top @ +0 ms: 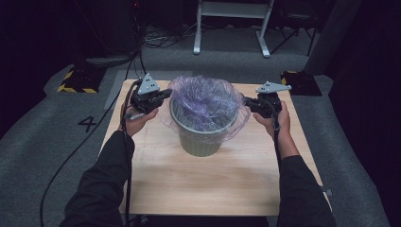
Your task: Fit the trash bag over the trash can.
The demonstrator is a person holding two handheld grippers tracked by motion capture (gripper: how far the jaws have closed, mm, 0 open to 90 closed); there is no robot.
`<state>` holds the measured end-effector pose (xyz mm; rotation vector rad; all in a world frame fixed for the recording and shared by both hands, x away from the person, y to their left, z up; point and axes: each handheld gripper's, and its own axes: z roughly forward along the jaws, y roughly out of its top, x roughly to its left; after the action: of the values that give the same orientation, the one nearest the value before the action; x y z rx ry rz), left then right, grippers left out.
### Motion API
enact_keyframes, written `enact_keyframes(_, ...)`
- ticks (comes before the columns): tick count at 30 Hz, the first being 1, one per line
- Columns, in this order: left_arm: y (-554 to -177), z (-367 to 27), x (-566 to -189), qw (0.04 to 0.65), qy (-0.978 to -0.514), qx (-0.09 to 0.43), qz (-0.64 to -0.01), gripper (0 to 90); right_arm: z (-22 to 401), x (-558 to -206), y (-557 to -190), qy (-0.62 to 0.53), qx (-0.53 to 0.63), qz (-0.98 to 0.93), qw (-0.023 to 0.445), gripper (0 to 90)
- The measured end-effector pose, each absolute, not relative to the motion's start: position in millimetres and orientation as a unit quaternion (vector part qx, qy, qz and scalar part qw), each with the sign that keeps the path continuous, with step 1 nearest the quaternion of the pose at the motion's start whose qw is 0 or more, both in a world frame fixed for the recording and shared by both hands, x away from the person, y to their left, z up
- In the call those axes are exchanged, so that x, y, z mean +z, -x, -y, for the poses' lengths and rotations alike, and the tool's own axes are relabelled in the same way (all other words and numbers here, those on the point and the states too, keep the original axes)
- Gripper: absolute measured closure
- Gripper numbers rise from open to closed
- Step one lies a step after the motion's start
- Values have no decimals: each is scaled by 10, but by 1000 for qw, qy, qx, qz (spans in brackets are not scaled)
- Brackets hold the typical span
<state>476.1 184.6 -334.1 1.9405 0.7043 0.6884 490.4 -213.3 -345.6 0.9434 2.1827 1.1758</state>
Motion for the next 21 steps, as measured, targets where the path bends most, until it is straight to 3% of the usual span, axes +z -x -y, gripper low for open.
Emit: enact_keyframes(21, -5289, -1728, -3752, 446, -802, 202, -341, 898, 2160, -3755, -5189, -404, 429, -778, 216, 882)
